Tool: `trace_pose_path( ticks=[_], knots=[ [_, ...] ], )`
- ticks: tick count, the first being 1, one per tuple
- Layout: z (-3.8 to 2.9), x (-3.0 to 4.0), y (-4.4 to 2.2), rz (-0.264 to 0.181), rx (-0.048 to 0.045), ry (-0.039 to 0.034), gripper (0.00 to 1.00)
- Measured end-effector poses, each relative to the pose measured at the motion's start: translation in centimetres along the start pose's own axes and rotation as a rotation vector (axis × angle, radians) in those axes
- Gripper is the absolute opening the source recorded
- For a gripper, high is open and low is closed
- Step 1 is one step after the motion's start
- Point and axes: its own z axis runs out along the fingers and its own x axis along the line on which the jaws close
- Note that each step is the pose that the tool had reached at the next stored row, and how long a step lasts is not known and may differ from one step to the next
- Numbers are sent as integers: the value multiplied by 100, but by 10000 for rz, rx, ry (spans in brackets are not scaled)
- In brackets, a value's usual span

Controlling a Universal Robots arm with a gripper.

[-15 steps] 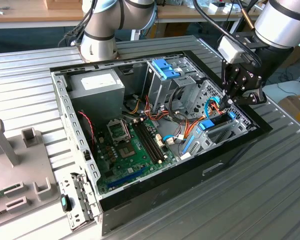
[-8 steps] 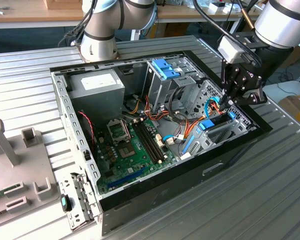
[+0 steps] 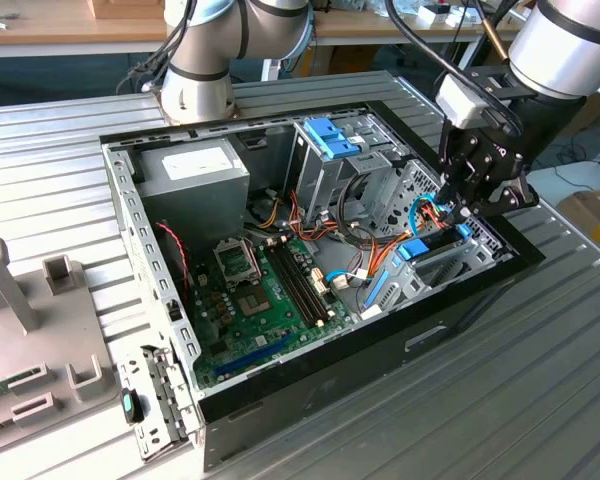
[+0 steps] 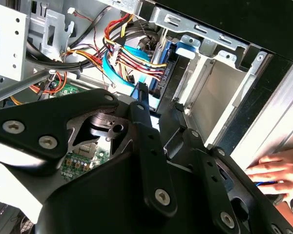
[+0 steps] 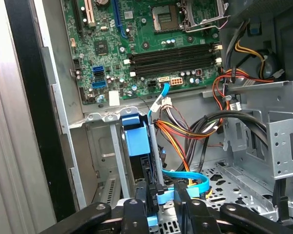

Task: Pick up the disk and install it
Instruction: 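Insert the second disk wire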

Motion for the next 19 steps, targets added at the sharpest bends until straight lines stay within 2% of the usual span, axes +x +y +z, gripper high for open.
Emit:
trace_pose_path(
  ticks=[8, 10, 11, 12, 15, 16, 17, 19],
  knots=[
    [14, 0, -1, -1, 0, 1, 35],
    [15, 0, 0, -1, 0, 1, 22],
    [15, 0, 0, -1, 0, 1, 22],
    [16, 0, 0, -1, 0, 1, 16],
    [17, 1, 0, -1, 0, 1, 16],
    [19, 1, 1, -138, -6, -10, 16],
    [22, 1, 3, -582, -25, -40, 16],
    [27, 1, 4, -1074, -47, -72, 16]
  ],
)
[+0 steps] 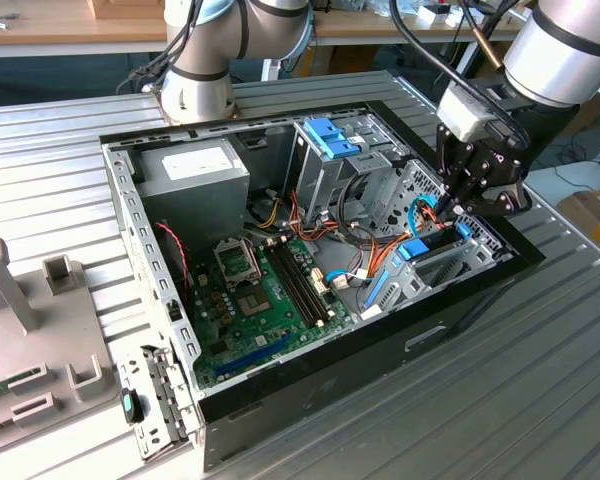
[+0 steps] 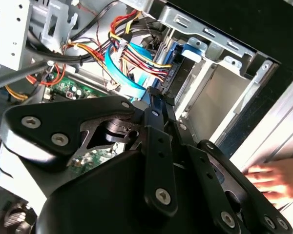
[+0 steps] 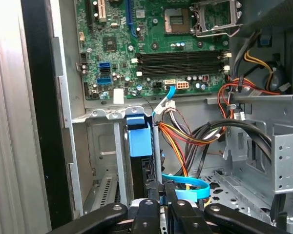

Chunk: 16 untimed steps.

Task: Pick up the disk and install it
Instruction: 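Insert the second disk wire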

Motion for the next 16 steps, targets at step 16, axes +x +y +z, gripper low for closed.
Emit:
trace_pose_path(
  ticks=[16],
  knots=[
    [56, 98, 68, -862, 339, -99, 16]
  ],
)
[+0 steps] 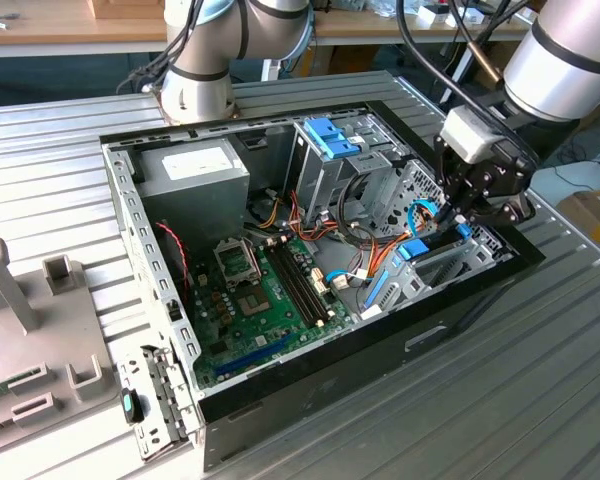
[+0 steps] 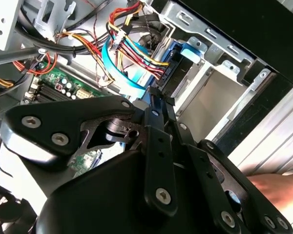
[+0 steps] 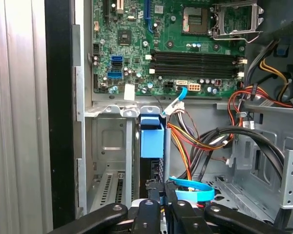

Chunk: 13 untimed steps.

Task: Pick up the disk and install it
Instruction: 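Insert the second disk wire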

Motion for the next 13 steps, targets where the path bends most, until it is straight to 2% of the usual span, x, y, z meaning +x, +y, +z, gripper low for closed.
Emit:
trace_pose_path(
  ticks=[1, 4, 5, 8, 13],
  knots=[
    [-2, 4, 23, -7, 153, -1, 16],
    [-7, 7, 69, -20, 363, 3, 16],
    [-4, 8, 95, -28, 492, 2, 16],
    [3, 10, 138, -44, 769, 9, 16],
    [21, 10, 153, -44, 771, 9, 16]
  ],
)
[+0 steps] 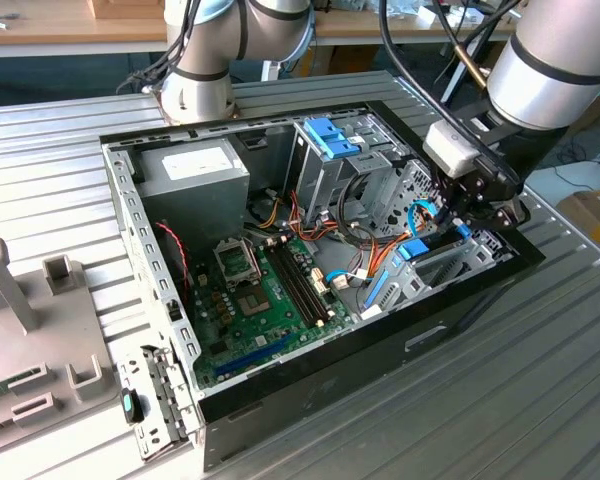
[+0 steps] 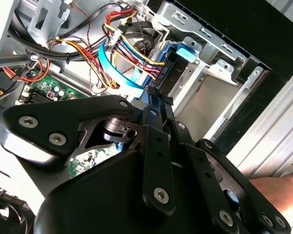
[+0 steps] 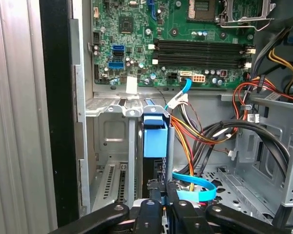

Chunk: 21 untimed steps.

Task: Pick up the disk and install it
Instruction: 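Insert the second disk wire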

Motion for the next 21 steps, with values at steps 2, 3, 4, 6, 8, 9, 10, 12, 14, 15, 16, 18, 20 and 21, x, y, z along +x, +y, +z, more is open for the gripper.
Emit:
trace_pose_path(
  ticks=[2, 3, 4, 6, 8, 9, 10, 12, 14, 15, 16, 18, 20, 21],
  knots=[
    [4, 0, 2, -1, 0, 0, 16],
    [5, 1, 3, -1, 0, 1, 16],
    [15, 1, 5, 0, 1, -3, 16],
    [37, 2, 9, 0, 0, -1, 16],
    [45, 3, 10, -1, 0, 1, 16],
    [50, 3, 11, 0, 0, -1, 16],
    [56, 3, 13, 0, 0, -2, 16],
    [67, 2, 14, 0, 0, 0, 16],
    [68, 2, 14, 0, 0, 2, 16],
    [70, 2, 13, 0, 0, 0, 16],
    [72, 1, 9, 0, 0, 0, 16],
    [76, 1, 9, 6, 1, 0, 16],
    [87, -2, 11, 27, 2, 4, 16],
    [89, -2, 11, 27, 2, 5, 16]
  ],
)
